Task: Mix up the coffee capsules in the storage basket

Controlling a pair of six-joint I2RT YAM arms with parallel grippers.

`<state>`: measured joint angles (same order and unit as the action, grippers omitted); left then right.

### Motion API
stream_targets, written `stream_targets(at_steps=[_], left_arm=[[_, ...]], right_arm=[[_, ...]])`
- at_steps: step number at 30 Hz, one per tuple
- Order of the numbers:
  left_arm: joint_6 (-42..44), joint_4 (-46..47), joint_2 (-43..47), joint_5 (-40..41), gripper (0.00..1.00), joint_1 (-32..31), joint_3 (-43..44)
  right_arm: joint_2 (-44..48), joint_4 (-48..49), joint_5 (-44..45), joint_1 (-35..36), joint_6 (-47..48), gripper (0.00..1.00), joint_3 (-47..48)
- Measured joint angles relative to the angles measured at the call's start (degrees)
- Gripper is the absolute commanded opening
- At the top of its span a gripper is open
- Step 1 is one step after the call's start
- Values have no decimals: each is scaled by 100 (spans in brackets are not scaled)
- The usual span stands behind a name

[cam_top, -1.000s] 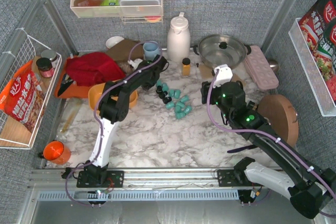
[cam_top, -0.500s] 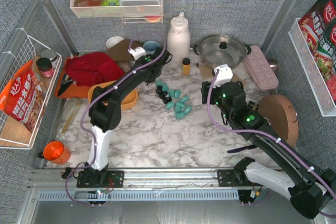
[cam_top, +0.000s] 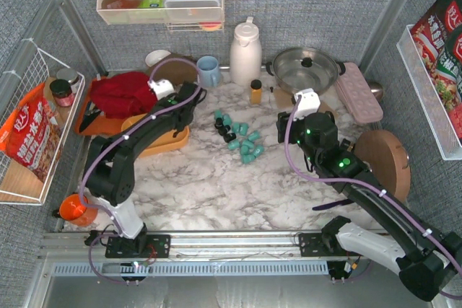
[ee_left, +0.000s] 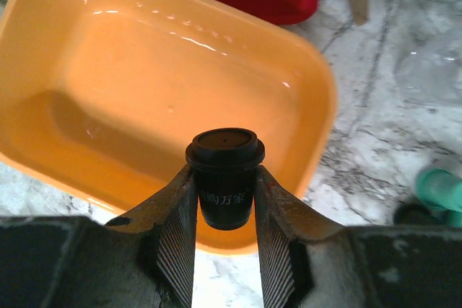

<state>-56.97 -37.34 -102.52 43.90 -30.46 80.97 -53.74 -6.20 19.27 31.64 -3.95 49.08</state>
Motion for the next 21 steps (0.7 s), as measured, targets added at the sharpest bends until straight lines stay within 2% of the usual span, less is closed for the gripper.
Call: stream_targets(at_steps=[7,14,21], left_arm=[[796,1412,203,-1075,35,671,-1014],[1845,2527,-238,-2319,35,868,-1064],[2750,3106,-299,-3578,38,870,-1403]], right_arm=[[-66,0,15,0,20,66,0],[-122,0,26,0,44,66,0],[-229,2,37,0,85,66,0]])
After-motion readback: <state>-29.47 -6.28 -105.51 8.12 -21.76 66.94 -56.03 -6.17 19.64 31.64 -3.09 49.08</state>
